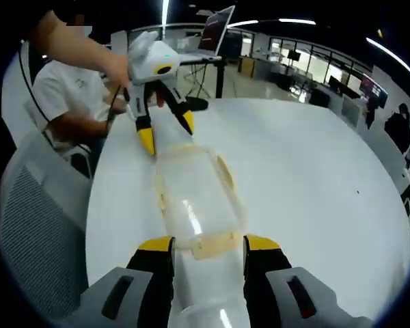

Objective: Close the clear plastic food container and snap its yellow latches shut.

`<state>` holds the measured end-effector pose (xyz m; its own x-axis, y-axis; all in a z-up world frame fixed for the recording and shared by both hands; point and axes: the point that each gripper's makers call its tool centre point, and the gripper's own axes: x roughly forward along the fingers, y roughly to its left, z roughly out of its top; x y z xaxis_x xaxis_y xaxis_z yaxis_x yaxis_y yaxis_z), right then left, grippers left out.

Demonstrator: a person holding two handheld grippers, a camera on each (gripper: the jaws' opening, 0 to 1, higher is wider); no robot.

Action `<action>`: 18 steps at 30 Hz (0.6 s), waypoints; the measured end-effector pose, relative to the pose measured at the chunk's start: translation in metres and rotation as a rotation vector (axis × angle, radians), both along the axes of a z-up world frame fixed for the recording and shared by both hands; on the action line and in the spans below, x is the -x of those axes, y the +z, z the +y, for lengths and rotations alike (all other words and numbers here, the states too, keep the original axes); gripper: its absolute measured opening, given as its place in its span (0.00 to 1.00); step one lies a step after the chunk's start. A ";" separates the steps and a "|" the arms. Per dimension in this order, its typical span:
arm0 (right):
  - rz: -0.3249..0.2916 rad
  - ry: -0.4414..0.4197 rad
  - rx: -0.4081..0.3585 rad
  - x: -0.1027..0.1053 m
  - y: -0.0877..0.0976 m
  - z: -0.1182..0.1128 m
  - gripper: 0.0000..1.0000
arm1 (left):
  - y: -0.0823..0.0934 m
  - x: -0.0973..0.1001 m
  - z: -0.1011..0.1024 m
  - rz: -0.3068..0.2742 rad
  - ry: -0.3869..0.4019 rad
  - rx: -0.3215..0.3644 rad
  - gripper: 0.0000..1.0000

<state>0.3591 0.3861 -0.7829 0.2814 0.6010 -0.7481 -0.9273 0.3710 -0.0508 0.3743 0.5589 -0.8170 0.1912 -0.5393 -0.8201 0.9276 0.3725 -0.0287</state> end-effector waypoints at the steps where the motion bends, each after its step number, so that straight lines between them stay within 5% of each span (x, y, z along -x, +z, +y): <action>1: 0.006 0.004 0.006 0.000 -0.001 0.000 0.39 | 0.000 -0.001 0.001 -0.004 -0.010 -0.009 0.53; 18: 0.021 0.075 0.077 0.000 -0.015 0.004 0.39 | -0.011 -0.002 0.006 -0.009 -0.144 -0.103 0.52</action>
